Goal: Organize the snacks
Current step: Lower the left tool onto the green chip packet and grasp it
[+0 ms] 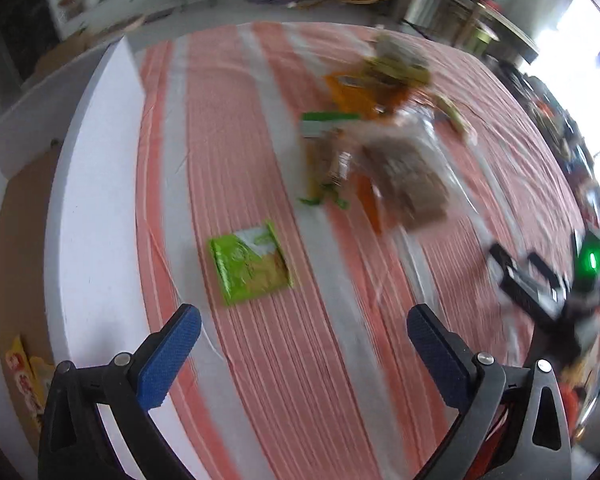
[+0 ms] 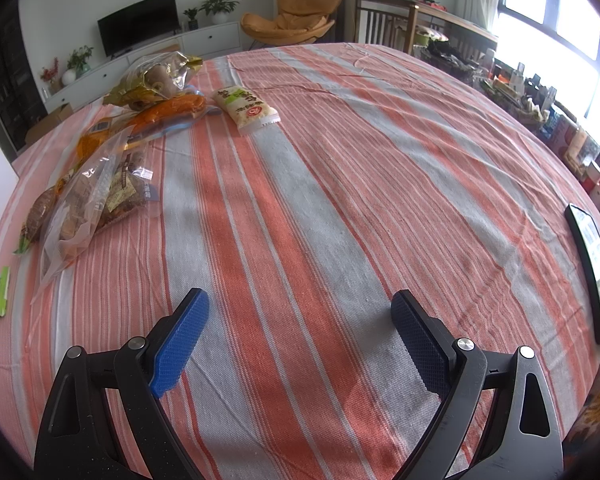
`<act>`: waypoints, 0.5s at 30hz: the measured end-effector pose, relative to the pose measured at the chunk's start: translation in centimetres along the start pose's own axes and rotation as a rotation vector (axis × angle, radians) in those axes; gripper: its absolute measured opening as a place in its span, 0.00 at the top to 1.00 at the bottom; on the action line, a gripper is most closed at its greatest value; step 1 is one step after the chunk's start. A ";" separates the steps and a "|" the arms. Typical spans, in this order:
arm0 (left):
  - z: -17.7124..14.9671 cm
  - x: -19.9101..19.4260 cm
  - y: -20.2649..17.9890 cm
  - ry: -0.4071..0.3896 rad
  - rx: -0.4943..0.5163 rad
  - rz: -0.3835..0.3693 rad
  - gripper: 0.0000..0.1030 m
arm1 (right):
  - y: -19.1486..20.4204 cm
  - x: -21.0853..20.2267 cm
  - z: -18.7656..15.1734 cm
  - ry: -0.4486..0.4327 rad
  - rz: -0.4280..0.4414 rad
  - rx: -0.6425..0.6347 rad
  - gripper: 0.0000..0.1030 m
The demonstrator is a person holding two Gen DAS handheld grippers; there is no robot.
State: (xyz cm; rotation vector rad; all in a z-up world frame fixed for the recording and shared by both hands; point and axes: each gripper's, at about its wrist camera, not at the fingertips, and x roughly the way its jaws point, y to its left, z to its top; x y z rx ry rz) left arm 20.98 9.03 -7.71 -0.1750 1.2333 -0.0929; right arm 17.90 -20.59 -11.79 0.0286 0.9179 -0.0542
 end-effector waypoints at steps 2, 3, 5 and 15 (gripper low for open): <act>1.4 1.7 0.0 0.021 0.024 -0.016 0.08 | -0.1 0.0 0.0 0.000 0.000 0.000 0.08; 1.8 2.4 -0.3 0.029 0.053 -0.005 0.09 | 0.0 0.0 0.0 0.000 0.000 0.000 0.08; 3.2 4.4 -0.9 0.058 0.145 0.082 0.09 | -0.1 0.0 0.0 0.000 0.000 0.000 0.08; 1.8 7.3 1.6 0.069 0.020 0.164 0.27 | 0.0 0.0 0.0 0.000 0.000 0.000 0.08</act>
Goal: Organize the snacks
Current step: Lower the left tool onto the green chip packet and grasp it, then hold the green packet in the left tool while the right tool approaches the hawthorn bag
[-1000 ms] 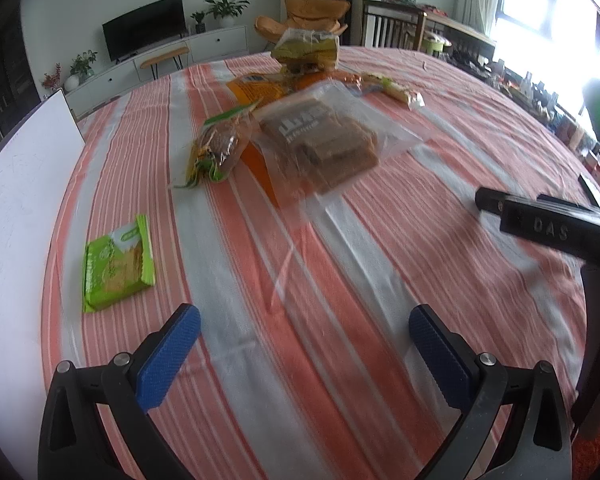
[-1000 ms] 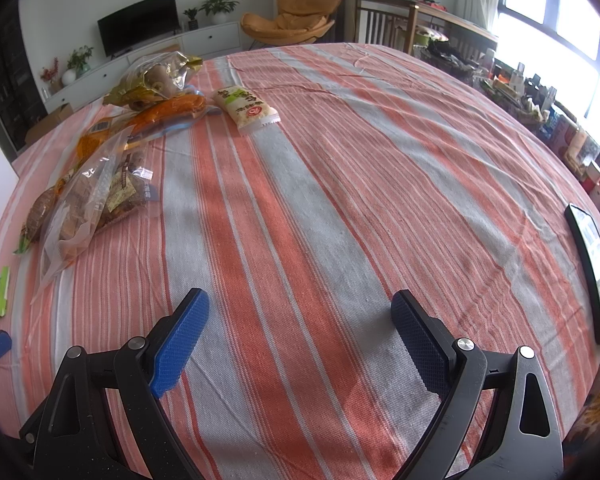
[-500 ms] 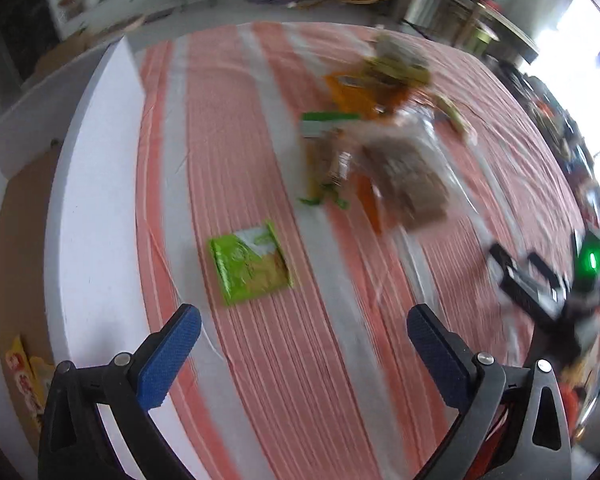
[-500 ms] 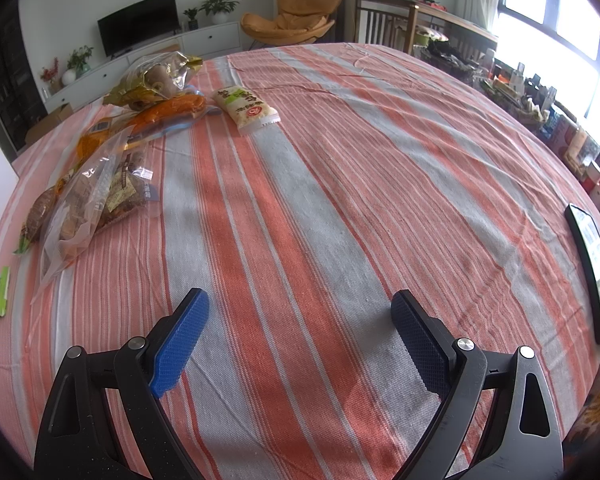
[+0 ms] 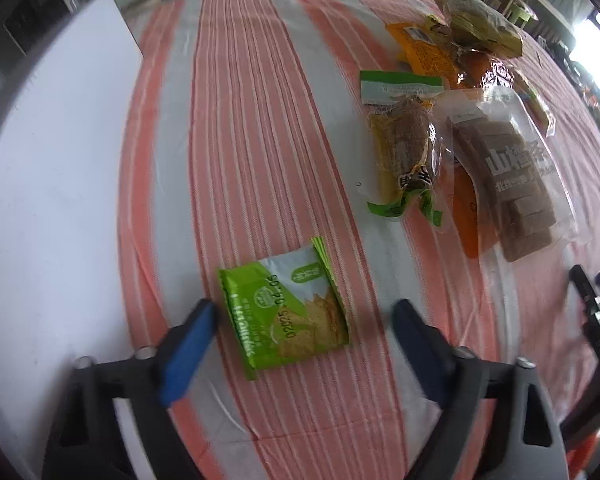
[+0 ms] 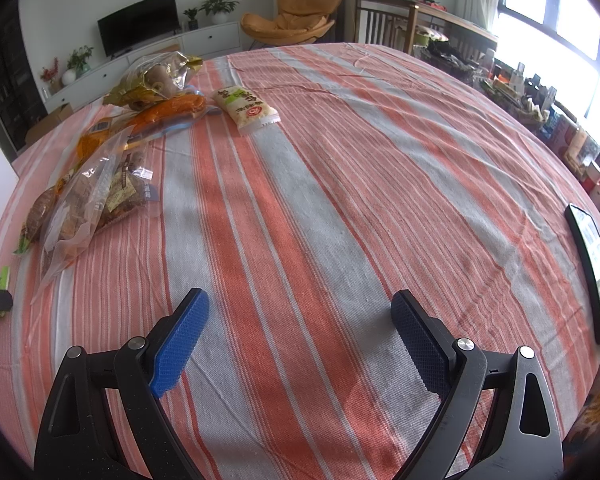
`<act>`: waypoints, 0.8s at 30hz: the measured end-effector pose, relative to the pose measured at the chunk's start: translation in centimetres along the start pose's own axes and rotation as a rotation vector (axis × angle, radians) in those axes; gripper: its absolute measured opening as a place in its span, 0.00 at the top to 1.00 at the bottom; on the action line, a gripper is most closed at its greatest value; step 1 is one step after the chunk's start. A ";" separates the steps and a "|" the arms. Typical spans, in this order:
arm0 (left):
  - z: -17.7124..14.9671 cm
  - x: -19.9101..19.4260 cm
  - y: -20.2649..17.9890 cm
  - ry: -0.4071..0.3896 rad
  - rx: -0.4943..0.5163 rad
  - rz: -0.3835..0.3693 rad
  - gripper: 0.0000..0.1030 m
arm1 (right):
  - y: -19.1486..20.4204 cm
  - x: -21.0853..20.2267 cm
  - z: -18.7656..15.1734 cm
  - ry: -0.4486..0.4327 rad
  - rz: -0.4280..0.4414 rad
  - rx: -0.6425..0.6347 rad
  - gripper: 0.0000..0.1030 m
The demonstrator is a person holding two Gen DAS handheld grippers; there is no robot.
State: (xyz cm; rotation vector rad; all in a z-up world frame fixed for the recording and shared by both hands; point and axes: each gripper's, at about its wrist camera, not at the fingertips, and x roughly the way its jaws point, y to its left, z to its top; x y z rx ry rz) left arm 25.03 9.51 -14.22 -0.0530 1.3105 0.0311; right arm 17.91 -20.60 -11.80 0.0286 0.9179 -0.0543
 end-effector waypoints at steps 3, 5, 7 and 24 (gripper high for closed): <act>-0.4 -0.8 -0.1 -0.052 -0.010 -0.025 0.50 | 0.0 0.0 0.0 0.000 0.000 0.000 0.08; -0.9 -1.2 0.1 -0.061 -0.024 -0.040 0.50 | 0.0 0.0 0.0 0.000 0.000 0.000 0.08; -2.0 -2.4 -0.2 -0.079 -0.026 -0.061 0.50 | 0.0 0.0 0.0 0.000 0.000 0.000 0.08; -11.9 -8.4 -3.3 -0.212 -0.004 -0.205 0.50 | 0.0 0.0 0.0 0.000 -0.002 0.000 0.08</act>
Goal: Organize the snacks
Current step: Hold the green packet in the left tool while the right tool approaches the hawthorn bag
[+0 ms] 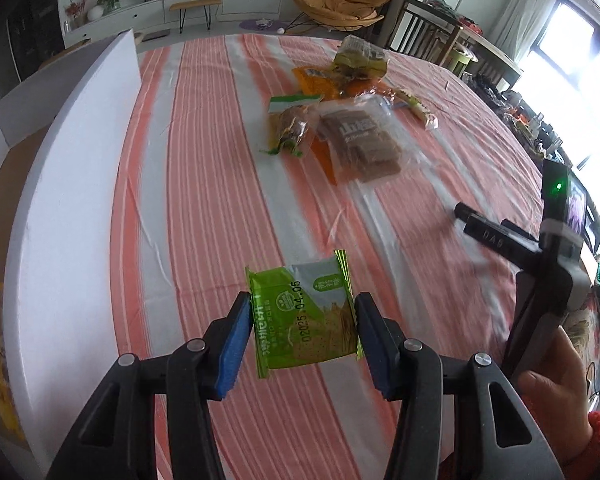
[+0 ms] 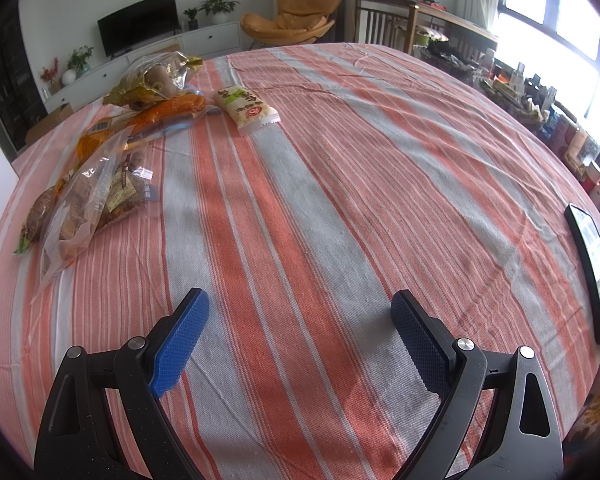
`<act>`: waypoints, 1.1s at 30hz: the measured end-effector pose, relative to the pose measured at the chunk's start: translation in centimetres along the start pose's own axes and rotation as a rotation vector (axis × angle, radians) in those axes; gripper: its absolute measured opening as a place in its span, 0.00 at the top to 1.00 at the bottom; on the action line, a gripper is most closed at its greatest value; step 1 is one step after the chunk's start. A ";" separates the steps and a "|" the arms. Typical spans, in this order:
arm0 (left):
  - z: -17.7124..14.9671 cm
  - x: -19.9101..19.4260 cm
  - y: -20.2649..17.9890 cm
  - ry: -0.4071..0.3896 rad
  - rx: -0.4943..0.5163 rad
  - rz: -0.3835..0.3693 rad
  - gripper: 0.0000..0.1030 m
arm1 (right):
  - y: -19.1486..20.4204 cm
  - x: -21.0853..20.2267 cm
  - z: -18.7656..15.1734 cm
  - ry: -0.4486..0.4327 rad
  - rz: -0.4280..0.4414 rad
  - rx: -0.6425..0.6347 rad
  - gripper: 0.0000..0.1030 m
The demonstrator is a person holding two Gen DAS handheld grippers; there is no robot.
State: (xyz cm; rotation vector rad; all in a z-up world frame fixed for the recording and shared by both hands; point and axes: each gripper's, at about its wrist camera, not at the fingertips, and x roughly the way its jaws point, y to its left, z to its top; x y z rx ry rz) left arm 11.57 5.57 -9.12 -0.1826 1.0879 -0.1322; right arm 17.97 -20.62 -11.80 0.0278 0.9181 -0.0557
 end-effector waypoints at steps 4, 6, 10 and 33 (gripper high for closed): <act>-1.1 -0.3 0.7 -0.007 0.007 0.001 0.50 | 0.0 0.0 0.0 0.000 0.000 0.000 0.08; -1.1 -0.3 0.9 -0.005 -0.006 -0.026 0.50 | 0.0 0.0 0.0 0.000 0.000 0.000 0.08; -1.4 -1.6 0.8 -0.018 0.000 -0.052 0.50 | 0.1 0.1 0.1 0.000 0.000 0.000 0.08; -2.4 -6.8 2.6 -0.085 -0.010 -0.095 0.50 | 17.5 -0.3 3.2 0.072 0.099 -0.462 0.09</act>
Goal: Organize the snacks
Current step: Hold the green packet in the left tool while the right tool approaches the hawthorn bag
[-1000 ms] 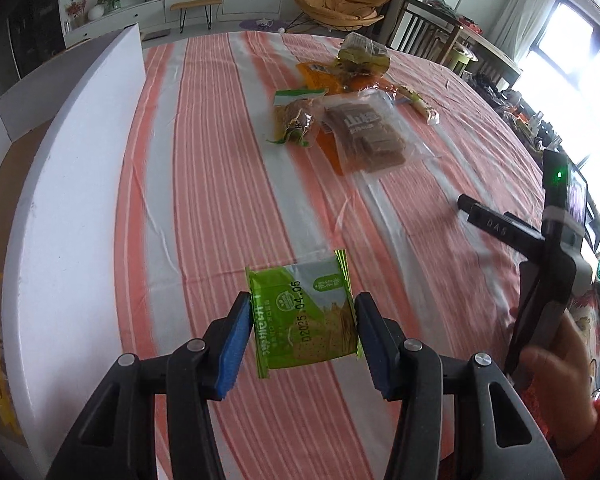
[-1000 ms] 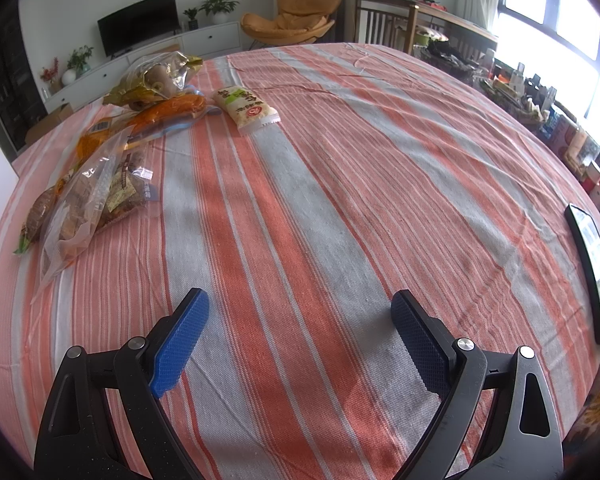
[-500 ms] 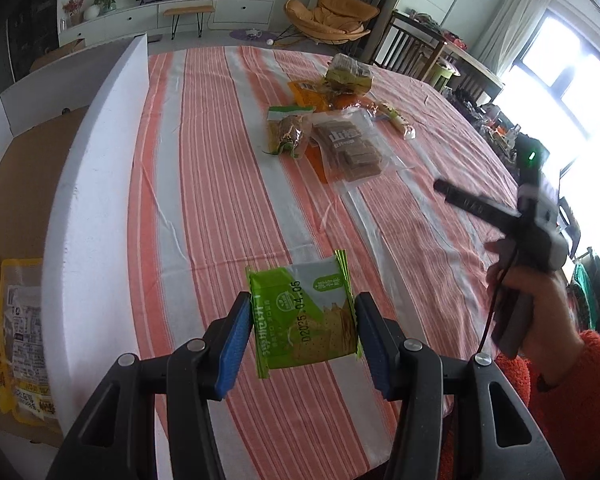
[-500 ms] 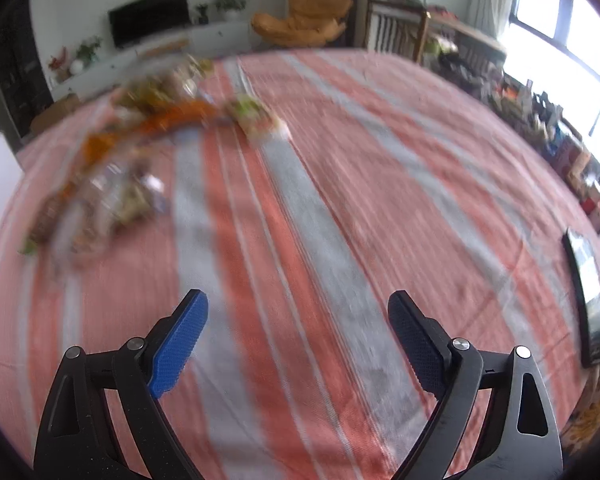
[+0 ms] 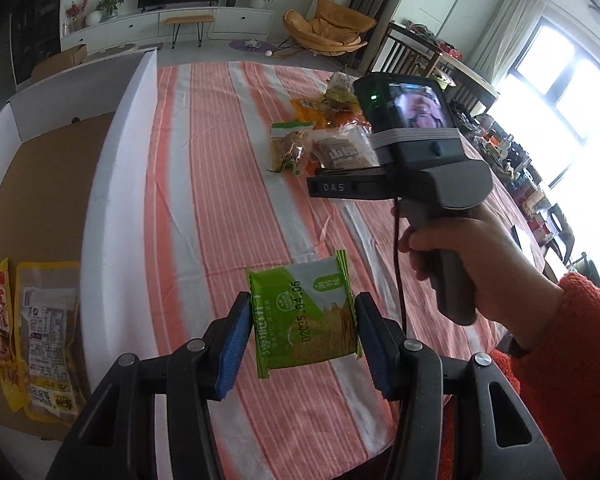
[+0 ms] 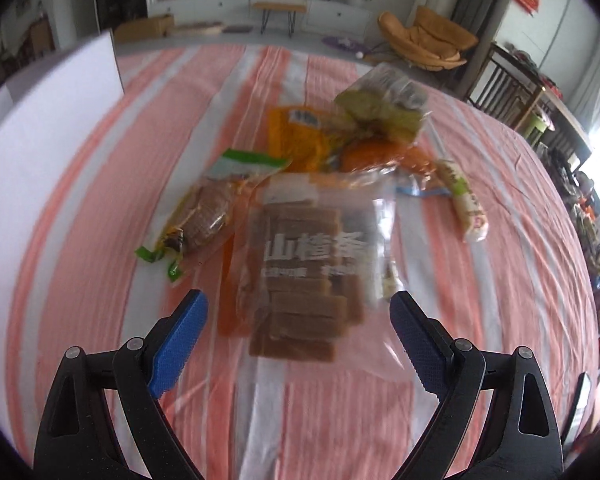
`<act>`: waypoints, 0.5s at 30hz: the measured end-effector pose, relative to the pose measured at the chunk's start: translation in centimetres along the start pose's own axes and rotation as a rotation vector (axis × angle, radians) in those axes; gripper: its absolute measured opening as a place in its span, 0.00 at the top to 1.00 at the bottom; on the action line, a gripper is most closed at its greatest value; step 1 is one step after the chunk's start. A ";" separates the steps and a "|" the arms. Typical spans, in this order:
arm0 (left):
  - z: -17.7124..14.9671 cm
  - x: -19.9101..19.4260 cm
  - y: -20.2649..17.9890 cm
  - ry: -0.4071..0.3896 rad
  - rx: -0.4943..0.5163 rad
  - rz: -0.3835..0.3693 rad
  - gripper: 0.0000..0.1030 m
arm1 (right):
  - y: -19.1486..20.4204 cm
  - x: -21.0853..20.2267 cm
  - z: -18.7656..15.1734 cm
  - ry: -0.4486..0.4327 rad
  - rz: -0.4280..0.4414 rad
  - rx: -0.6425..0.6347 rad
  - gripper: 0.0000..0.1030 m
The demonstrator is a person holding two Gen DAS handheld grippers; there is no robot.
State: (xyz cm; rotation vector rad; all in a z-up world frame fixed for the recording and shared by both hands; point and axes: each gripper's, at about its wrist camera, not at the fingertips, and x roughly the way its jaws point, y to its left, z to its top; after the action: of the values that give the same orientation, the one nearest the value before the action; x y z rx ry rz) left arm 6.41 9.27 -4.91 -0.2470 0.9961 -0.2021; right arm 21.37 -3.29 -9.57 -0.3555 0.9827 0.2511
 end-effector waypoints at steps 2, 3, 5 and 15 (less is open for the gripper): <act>-0.1 -0.1 0.2 0.001 -0.005 0.004 0.50 | 0.5 0.1 0.0 -0.003 -0.020 -0.017 0.09; -0.1 -0.1 0.3 0.002 -0.010 0.005 0.50 | 0.7 0.0 0.0 -0.003 -0.022 -0.020 0.09; -0.1 -0.1 0.4 0.004 -0.014 0.003 0.50 | 0.7 -0.3 0.1 -0.003 -0.007 -0.010 0.09; 0.1 0.2 0.0 0.010 -0.008 -0.006 0.50 | 0.5 0.3 1.3 0.020 -0.023 0.003 0.10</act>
State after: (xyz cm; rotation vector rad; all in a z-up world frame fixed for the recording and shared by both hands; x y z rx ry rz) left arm 6.56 9.17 -5.02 -0.2568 1.0060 -0.2053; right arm 22.34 -2.25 -9.27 -0.3673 0.9978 0.2257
